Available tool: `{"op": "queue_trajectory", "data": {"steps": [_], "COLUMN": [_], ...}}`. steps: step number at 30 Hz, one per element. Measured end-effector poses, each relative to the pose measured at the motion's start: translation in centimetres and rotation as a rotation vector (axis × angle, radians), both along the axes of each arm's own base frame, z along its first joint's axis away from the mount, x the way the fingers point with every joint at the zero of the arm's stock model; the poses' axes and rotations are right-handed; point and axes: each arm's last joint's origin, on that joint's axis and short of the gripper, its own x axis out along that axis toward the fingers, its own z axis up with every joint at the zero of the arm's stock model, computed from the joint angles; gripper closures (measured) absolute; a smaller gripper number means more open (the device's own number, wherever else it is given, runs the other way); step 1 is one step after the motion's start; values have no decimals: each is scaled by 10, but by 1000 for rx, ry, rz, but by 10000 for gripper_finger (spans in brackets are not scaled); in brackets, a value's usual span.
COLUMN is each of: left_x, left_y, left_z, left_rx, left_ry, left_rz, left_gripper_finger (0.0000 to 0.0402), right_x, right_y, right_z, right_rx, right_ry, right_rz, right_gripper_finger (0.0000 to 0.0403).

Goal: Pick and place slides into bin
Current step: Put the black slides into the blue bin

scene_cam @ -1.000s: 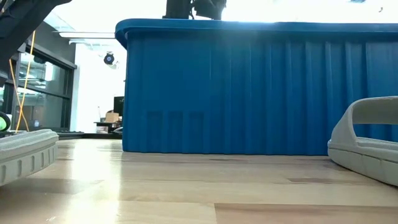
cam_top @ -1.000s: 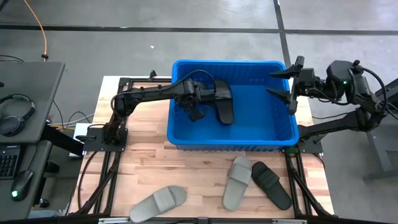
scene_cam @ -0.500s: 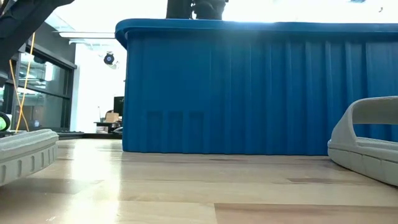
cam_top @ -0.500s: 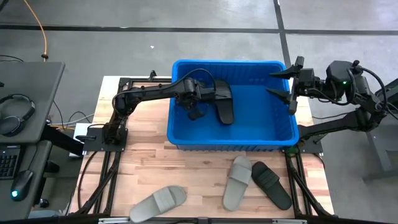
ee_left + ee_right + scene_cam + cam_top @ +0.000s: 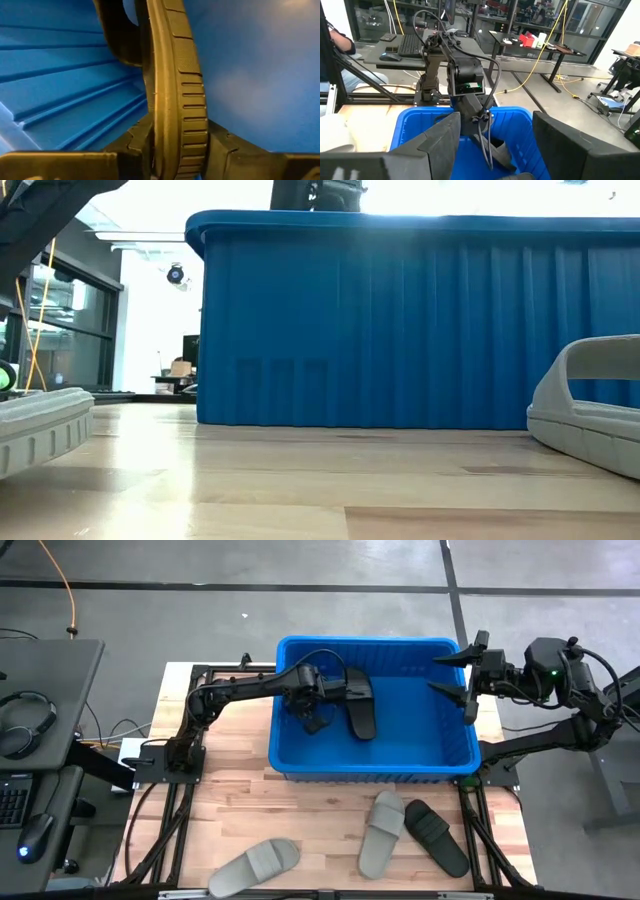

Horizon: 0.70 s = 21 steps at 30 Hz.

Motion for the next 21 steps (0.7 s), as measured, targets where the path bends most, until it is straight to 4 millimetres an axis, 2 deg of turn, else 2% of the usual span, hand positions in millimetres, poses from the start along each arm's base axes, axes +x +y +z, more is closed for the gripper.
{"op": "queue_trajectory", "data": {"steps": [5,14,17,21], "left_x": [1,3,4,5], "left_y": [-2,-5,-6,-5], "left_z": [-1,4,9,16], "left_rx": [-57,-192,-200,-197], "left_ry": [-22,-94,-118,-149], "left_rz": [10,24,22,15], "left_gripper_finger": [253,142,122,116], "right_x": [0,0,0,-1], "right_y": [0,0,0,0], "right_z": [0,0,-1,-2], "right_rx": [0,0,1,1], "right_ry": [1,4,10,22], "right_rz": [0,0,0,0], "right_gripper_finger": [164,164,164,164]}}
